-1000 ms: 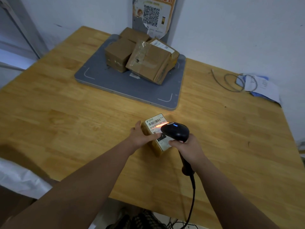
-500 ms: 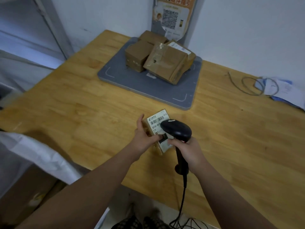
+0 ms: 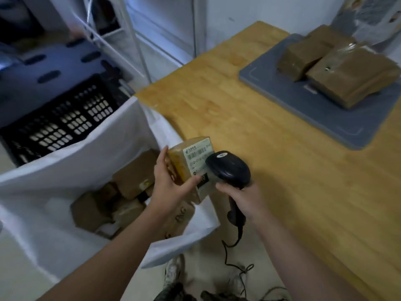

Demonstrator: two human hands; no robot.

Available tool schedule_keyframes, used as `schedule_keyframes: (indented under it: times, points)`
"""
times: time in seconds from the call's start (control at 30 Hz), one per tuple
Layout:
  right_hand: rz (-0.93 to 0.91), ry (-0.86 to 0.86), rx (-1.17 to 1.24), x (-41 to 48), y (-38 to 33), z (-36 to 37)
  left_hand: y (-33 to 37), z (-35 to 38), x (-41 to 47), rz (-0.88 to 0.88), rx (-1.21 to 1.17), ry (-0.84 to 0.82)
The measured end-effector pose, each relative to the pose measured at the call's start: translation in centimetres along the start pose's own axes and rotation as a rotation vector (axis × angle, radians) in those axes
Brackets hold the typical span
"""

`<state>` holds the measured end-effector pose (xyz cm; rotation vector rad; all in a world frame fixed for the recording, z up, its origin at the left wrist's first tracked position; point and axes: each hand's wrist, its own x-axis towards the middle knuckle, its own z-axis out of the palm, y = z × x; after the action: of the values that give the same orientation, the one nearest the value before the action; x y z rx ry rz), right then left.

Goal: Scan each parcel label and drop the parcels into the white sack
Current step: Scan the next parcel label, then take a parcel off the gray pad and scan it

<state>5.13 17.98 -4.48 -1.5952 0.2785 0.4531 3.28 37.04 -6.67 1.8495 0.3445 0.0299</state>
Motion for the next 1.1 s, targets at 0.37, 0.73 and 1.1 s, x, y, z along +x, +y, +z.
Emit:
schedule_keyframes:
  times: [0.37, 0.73, 1.1]
  points:
    - [0.103, -0.025, -0.184, 0.5, 5.6, 13.5, -9.3, -14.8, 2.6, -0.259, 0.816, -0.344]
    - [0.110, 0.005, -0.268, 0.7, 9.5, 17.6, -17.1, -15.4, 1.7, -0.281, 1.389, -0.876]
    - [0.148, 0.198, -0.339, 1.2, 8.3, 14.9, -10.6, -9.8, 5.3, 0.223, 1.278, -0.617]
